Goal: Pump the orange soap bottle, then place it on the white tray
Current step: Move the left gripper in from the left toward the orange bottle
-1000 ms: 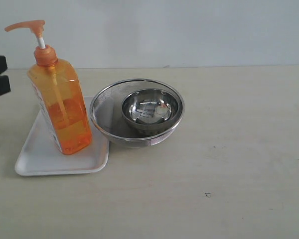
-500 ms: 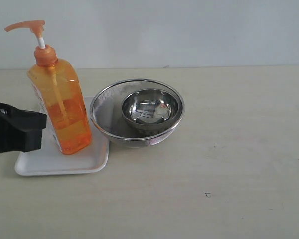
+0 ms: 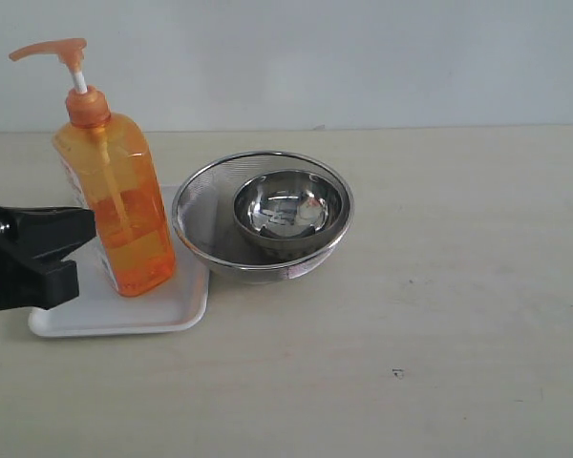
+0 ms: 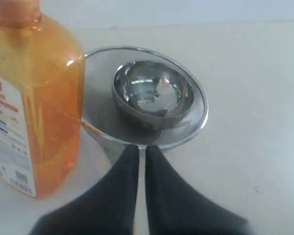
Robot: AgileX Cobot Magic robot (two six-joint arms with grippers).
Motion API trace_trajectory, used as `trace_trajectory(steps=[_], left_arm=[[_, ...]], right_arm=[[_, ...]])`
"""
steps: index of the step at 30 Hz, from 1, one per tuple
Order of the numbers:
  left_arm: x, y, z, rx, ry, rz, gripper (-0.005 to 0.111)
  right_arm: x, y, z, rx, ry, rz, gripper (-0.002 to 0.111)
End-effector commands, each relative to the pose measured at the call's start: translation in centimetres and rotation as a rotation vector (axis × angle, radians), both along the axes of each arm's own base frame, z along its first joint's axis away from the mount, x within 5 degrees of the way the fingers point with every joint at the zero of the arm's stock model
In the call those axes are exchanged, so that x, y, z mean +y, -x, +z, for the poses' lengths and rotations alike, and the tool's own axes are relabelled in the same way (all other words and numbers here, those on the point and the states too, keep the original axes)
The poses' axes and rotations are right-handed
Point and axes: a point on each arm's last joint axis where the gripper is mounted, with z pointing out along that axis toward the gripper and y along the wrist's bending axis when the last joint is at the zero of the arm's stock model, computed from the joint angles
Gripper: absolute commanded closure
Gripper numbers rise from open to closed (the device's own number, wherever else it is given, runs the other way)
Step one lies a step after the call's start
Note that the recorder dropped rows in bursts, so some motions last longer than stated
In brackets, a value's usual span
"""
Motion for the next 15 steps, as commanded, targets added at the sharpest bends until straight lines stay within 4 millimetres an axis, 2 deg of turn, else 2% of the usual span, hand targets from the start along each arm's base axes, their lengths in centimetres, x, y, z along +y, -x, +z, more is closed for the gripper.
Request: trace_trajectory(steps=[1,6,12,15], left_arm=[[0.71,0.56,-1.14,-0.125,0.071,0.043,0.102],[0.79,0.62,-1.25,-0.155,0.039,0.033,0.102],[0.83,0.27,-0.49,-0.252,0.083,0.056,0.102],[0.86,0.02,-1.17,-0.254,0.087,0.075,0.102]], right_arm=[[-0.03,0.02,0.10,-0.013,0.007,-0.002,0.104],[-0.03,0.02,0.10,-0.013,0.007,-0.002,0.104],[-0.03,0.02,0.10,-0.013,0.007,-0.002,0.104],[-0.03,0.02,0.10,-0.013,0.009,-0.001,0.104]])
